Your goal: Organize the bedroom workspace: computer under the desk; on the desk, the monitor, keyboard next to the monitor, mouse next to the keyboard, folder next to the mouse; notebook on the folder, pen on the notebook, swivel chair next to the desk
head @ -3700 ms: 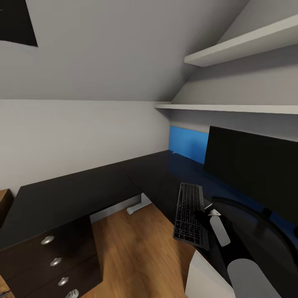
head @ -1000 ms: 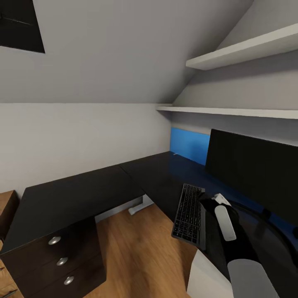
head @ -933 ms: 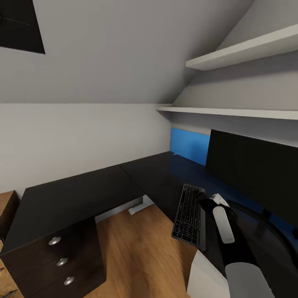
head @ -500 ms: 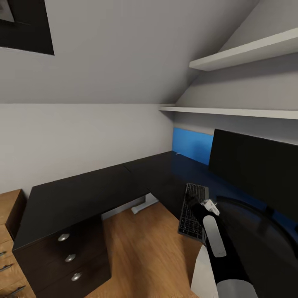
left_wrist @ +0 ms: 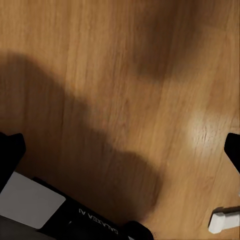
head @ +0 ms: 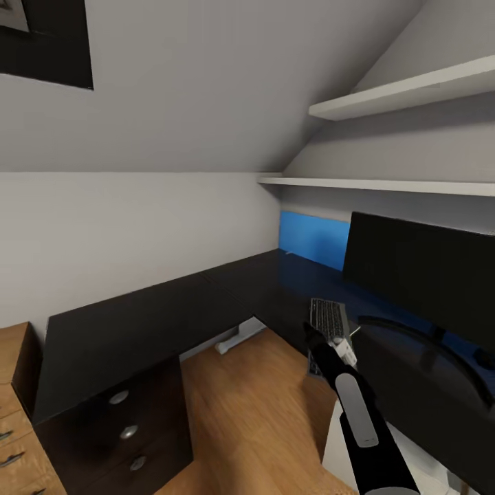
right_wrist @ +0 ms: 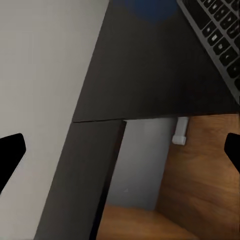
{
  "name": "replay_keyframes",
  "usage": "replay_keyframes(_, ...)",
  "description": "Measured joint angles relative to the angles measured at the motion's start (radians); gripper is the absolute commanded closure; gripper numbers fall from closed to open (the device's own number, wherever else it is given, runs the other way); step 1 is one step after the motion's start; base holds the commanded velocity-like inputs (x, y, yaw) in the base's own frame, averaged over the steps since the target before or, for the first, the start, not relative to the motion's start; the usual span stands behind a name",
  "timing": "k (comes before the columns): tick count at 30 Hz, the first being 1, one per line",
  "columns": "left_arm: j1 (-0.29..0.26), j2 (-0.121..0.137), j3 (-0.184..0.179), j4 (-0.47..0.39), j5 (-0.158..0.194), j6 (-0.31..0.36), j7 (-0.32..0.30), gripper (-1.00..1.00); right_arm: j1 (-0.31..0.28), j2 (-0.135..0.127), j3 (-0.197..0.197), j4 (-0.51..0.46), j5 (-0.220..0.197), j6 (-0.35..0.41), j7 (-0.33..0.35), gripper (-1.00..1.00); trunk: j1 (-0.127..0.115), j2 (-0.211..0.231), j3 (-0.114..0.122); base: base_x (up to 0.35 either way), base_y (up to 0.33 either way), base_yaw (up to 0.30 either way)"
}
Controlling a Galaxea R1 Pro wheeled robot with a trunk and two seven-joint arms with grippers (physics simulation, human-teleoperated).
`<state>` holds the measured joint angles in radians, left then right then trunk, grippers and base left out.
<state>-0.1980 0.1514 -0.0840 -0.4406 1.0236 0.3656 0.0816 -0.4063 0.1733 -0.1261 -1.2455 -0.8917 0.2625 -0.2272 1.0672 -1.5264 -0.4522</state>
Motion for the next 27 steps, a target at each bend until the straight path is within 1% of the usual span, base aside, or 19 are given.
replay_keyframes(3, 0.000, 0.000, 0.000, 0.000, 0.000, 0.000, 0.000, -1.00, 0.004, 0.000, 0.000, 0.000, -0.005, -0.002, 0.000, -1.00, 0.000, 0.000, 0.000, -0.002, 0.162, -0.296)
replay_keyframes(5, 0.000, -0.001, -0.001, 0.000, 0.000, 0.000, 0.000, -1.00, 0.012, 0.000, 0.001, 0.000, -0.009, -0.032, 0.000, -1.00, 0.000, 0.000, 0.000, -0.001, 0.050, -0.281)
replay_keyframes(6, 0.000, -0.001, -0.002, 0.000, 0.000, 0.000, 0.000, -1.00, 0.023, 0.000, 0.007, 0.000, -0.011, -0.068, -0.001, -1.00, 0.000, 0.000, 0.000, 0.000, 0.027, -0.227)
replay_keyframes(7, 0.000, -0.001, -0.002, 0.000, 0.000, 0.000, 0.000, -1.00, 0.027, 0.000, 0.015, -0.001, -0.012, -0.079, 0.000, -1.00, 0.000, 0.000, 0.000, 0.000, 0.022, -0.187)
replay_keyframes(10, 0.000, -0.001, -0.002, 0.000, 0.000, 0.000, 0.000, -1.00, 0.037, 0.000, 0.054, -0.004, -0.013, -0.100, 0.001, -1.00, 0.000, 0.000, 0.000, 0.000, 0.013, -0.115)
replay_keyframes(11, 0.000, -0.001, -0.002, 0.000, 0.000, 0.000, 0.000, -1.00, 0.047, 0.000, 0.084, -0.012, -0.014, -0.110, 0.001, -1.00, 0.000, 0.000, 0.000, 0.000, 0.007, -0.061)
replay_keyframes(12, 0.000, -0.001, -0.002, 0.000, 0.000, 0.000, 0.000, -1.00, 0.056, 0.000, 0.098, -0.018, -0.014, -0.116, 0.001, -1.00, 0.000, 0.000, -0.001, 0.000, 0.006, -0.049)
replay_keyframes(15, 0.000, -0.001, -0.002, 0.000, -0.001, 0.000, -0.001, -1.00, 0.082, 0.001, 0.128, -0.039, -0.015, -0.135, 0.003, -1.00, 0.000, 0.000, -0.001, 0.000, 0.004, -0.030)
replay_keyframes(16, 0.000, -0.001, -0.002, 0.000, -0.001, 0.000, -0.001, -1.00, 0.095, 0.001, 0.143, -0.051, -0.016, -0.152, 0.003, -1.00, 0.000, 0.000, -0.001, 0.000, 0.002, -0.016)
replay_keyframes(19, 0.000, -0.001, -0.002, 0.000, -0.001, 0.000, -0.001, -1.00, 0.121, 0.001, 0.162, -0.083, -0.018, -0.179, 0.003, -1.00, 0.000, 0.000, -0.001, 0.000, 0.001, -0.009)
replay_keyframes(22, 0.000, -0.001, -0.002, 0.000, -0.001, 0.000, -0.001, -1.00, 0.144, 0.001, 0.173, -0.121, -0.022, -0.191, 0.002, -1.00, 0.000, 0.000, -0.001, 0.000, 0.000, -0.004)
replay_keyframes(25, 0.000, -0.001, -0.002, 0.000, -0.001, 0.000, -0.001, -1.00, 0.163, 0.001, 0.186, -0.148, -0.024, -0.193, 0.001, -1.00, 0.000, 0.000, -0.001, 0.000, 0.000, -0.005)
replay_keyframes(27, 0.000, -0.001, -0.002, 0.000, -0.001, 0.000, -0.001, -1.00, 0.189, 0.001, 0.206, -0.173, -0.029, -0.194, 0.001, -1.00, 0.000, 0.000, -0.001, 0.000, 0.000, -0.097)
